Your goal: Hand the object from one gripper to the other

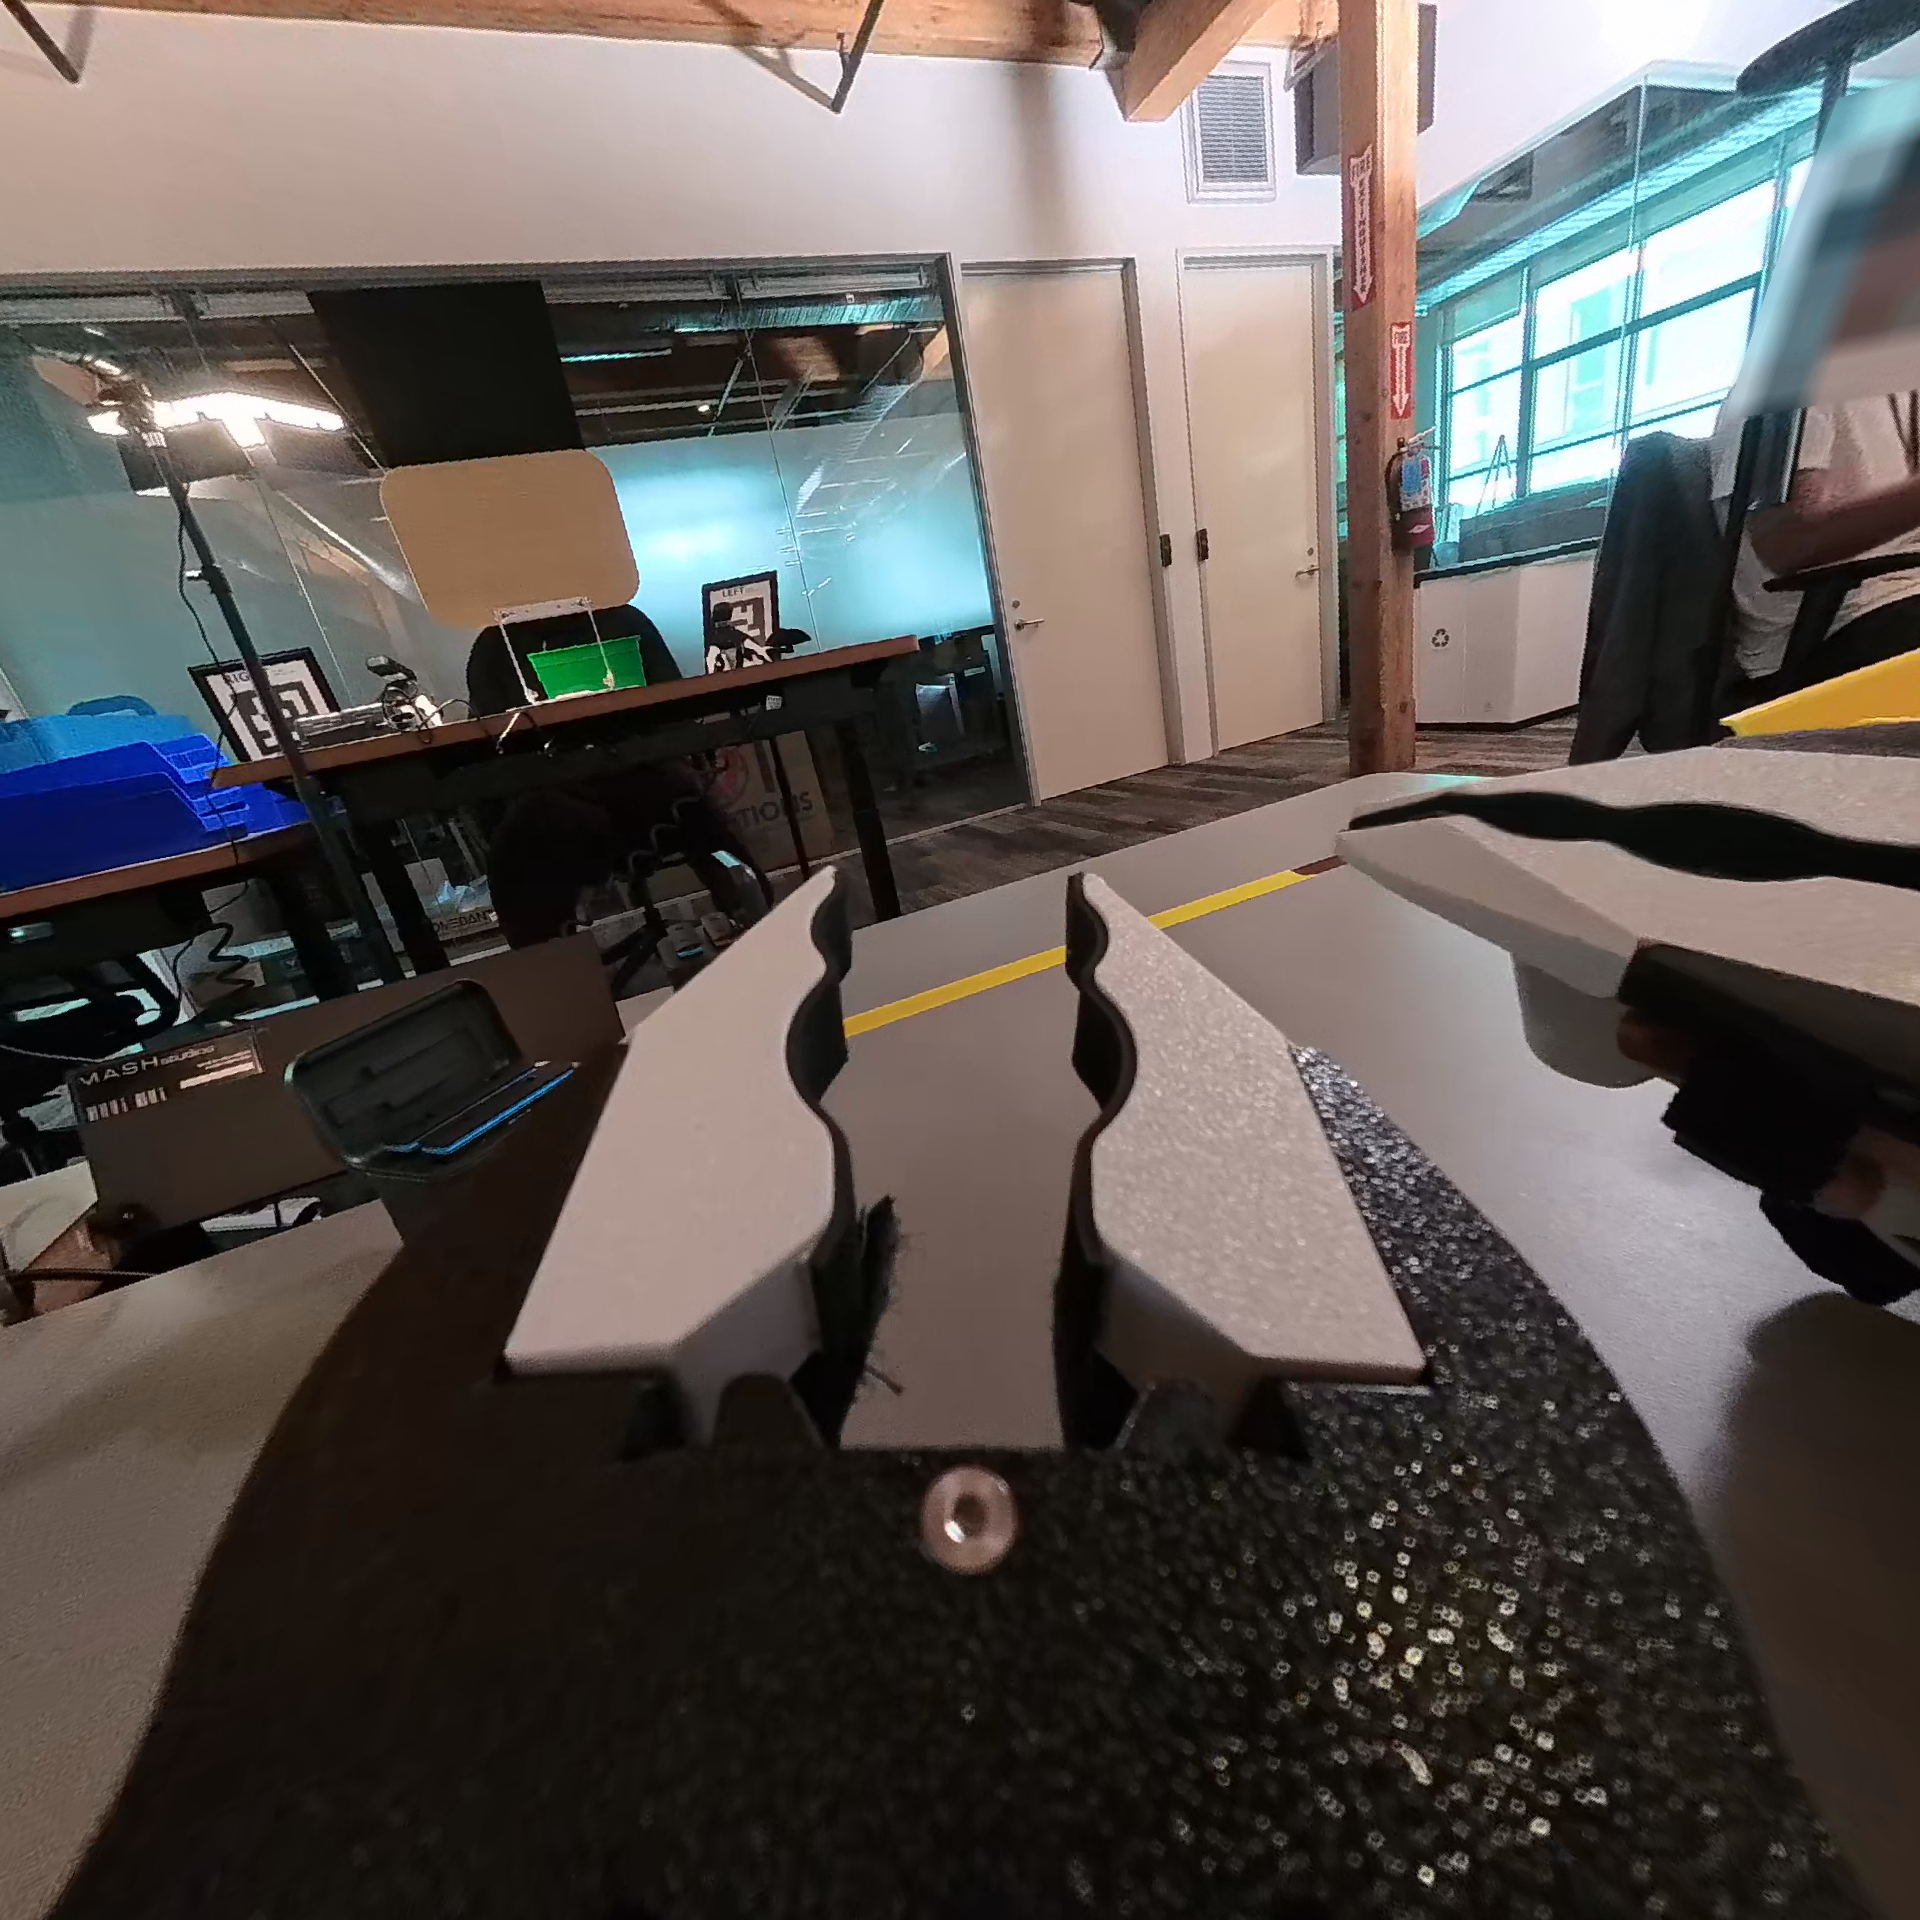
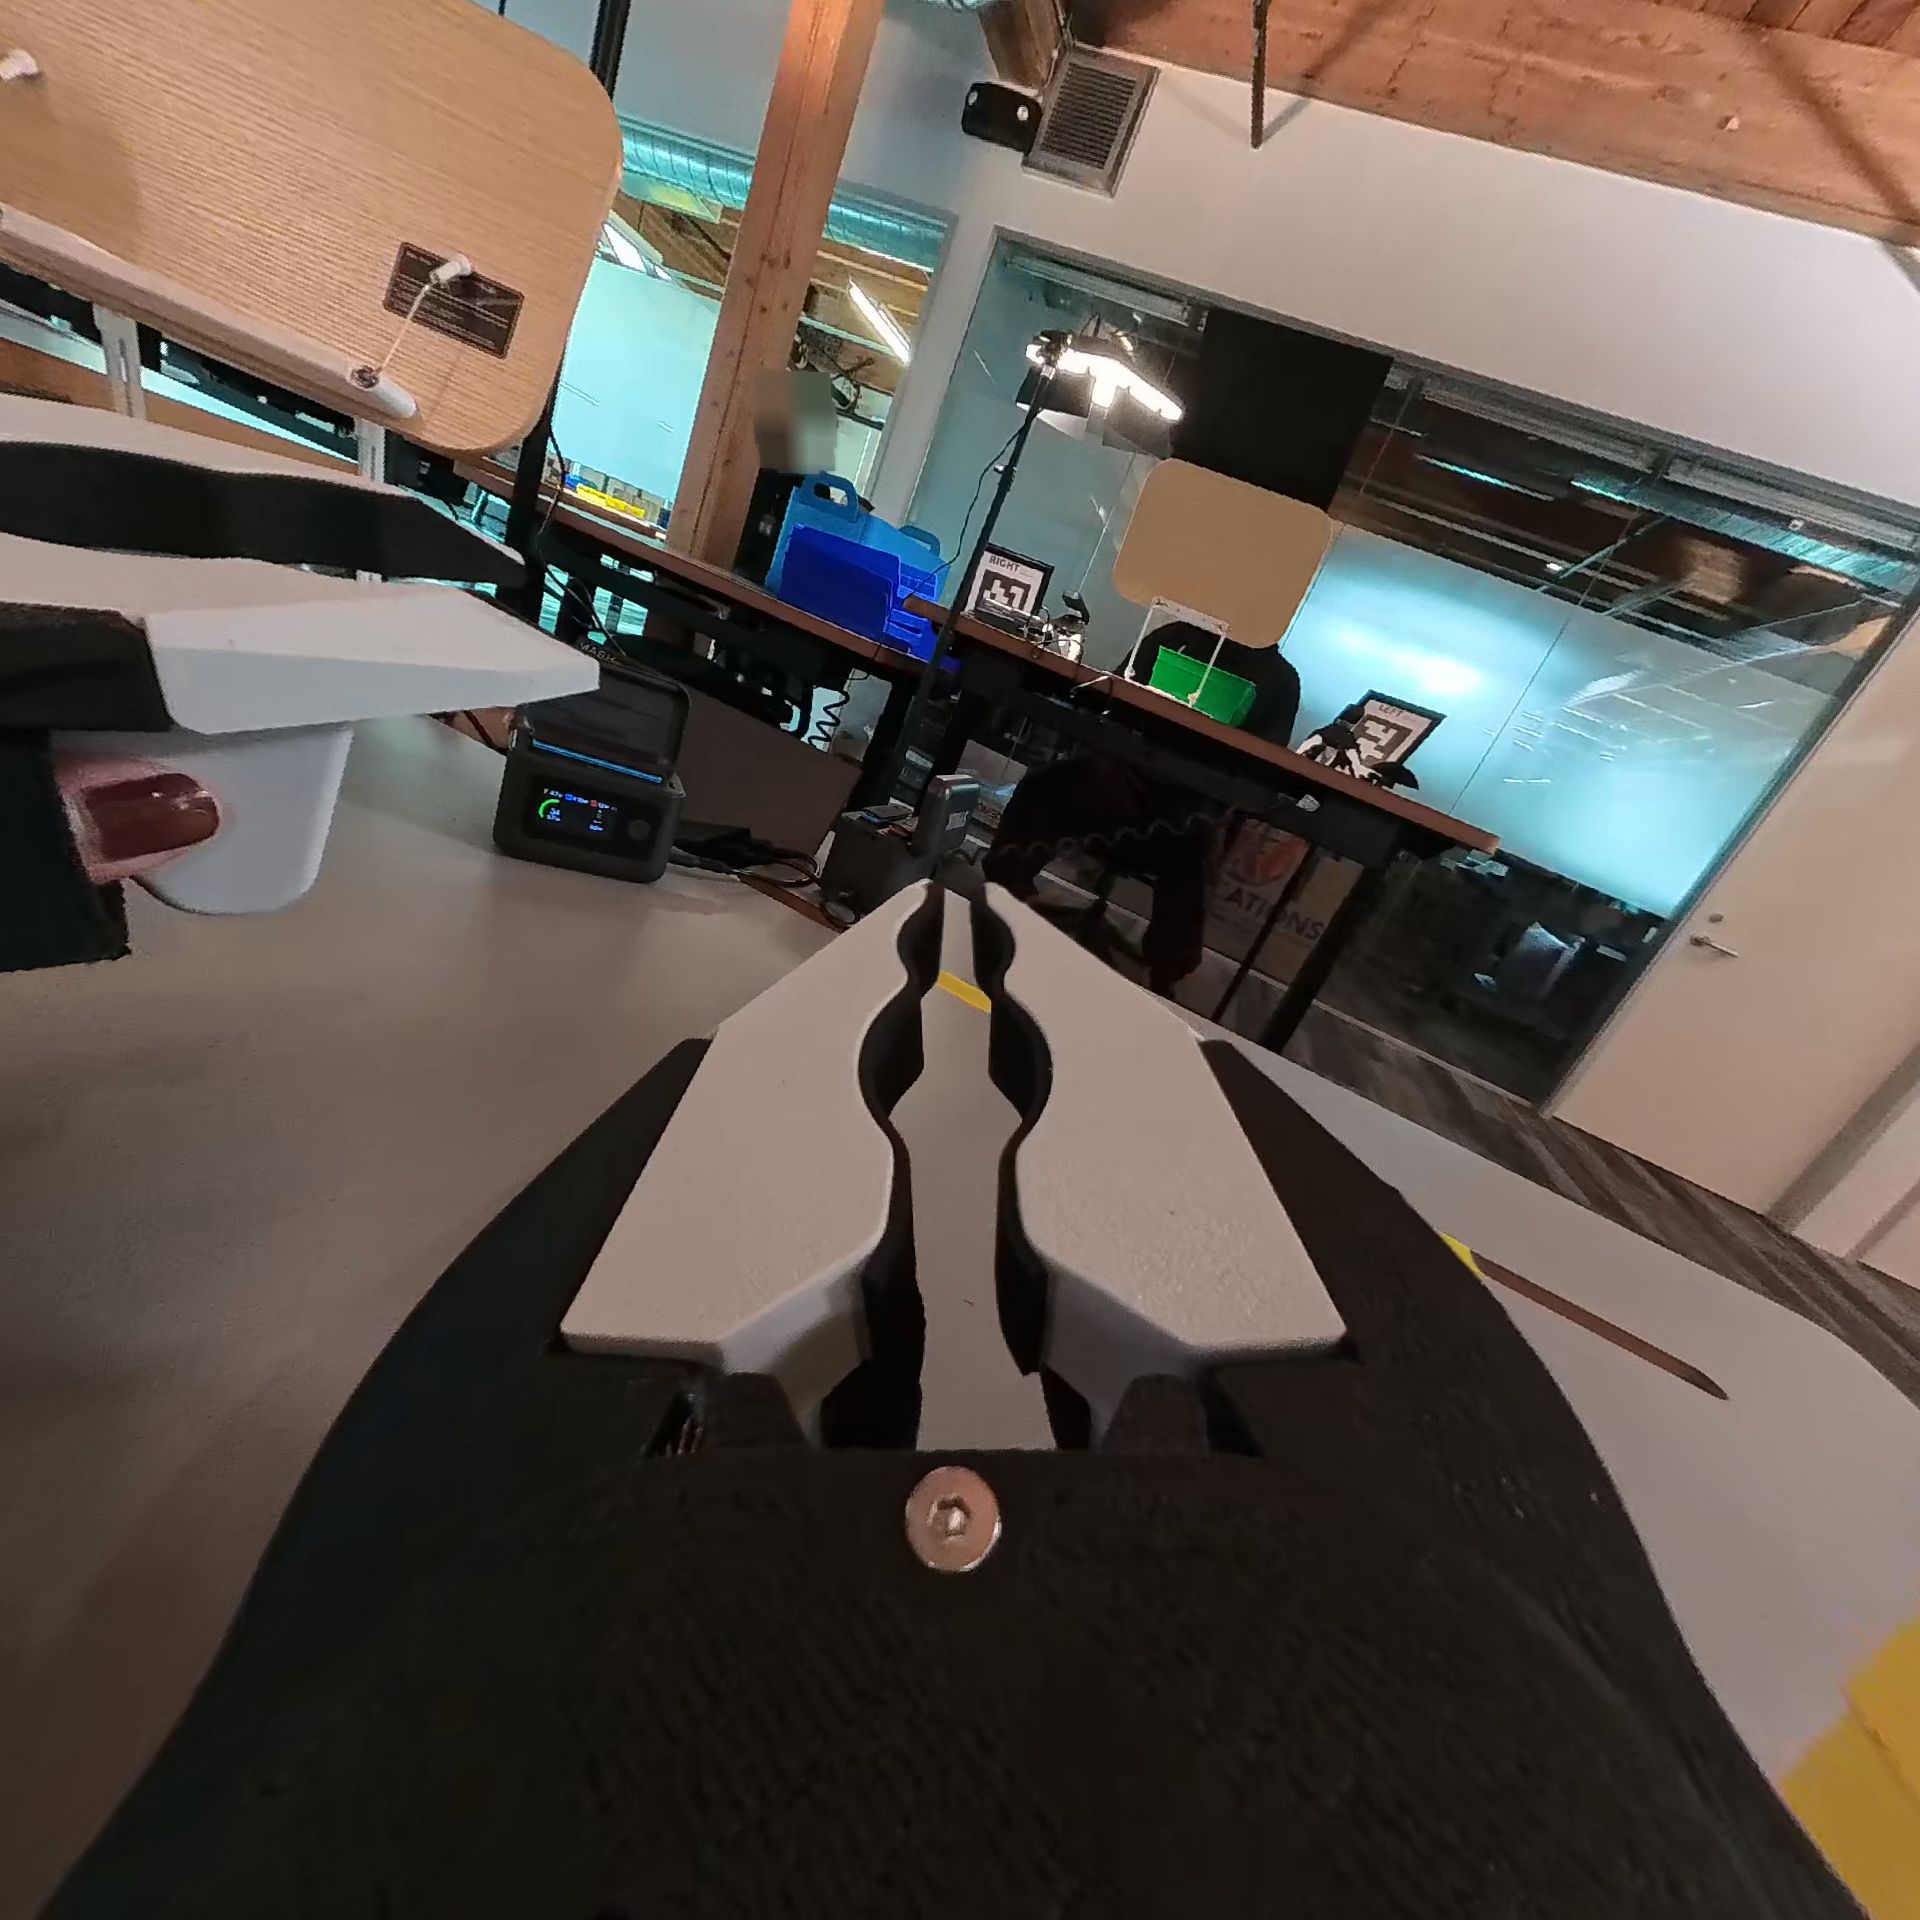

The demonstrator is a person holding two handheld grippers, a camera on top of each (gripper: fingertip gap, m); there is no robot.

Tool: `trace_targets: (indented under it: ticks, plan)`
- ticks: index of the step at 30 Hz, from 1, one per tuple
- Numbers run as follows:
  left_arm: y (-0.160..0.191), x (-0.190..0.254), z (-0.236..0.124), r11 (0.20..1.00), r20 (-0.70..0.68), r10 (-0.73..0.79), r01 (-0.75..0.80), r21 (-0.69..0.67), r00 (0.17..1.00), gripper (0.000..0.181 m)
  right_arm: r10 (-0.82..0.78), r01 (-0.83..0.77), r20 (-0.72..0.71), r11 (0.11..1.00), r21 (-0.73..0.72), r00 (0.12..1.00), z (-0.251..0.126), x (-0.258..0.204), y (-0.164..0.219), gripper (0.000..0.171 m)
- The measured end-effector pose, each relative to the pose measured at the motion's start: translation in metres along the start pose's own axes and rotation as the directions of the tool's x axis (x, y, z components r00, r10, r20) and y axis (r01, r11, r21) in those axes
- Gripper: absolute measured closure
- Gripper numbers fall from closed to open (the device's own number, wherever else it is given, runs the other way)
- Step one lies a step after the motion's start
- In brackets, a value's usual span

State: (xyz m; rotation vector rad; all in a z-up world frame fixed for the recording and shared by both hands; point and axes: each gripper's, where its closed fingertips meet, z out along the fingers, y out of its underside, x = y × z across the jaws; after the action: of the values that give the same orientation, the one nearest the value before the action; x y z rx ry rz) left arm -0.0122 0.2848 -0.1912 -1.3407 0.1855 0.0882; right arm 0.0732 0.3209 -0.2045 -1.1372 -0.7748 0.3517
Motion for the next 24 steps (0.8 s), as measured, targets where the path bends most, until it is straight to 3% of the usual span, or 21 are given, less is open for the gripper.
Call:
trace_targets:
  ticks: [17, 24]
  plan:
    - [0.001, -0.004, 0.0, 1.0, 0.01, -0.006, 0.006, -0.003, 1.0, 0.141, 0.008, -0.008, 0.039, 1.0, 0.0, 0.999, 0.0, -0.006, 0.0, 0.171]
    - [0.003, -0.023, -0.003, 1.0, 0.079, -0.018, 0.019, -0.014, 0.997, 0.141, 0.011, -0.011, 0.048, 1.0, -0.002, 0.999, 0.001, -0.008, 0.001, 0.171]
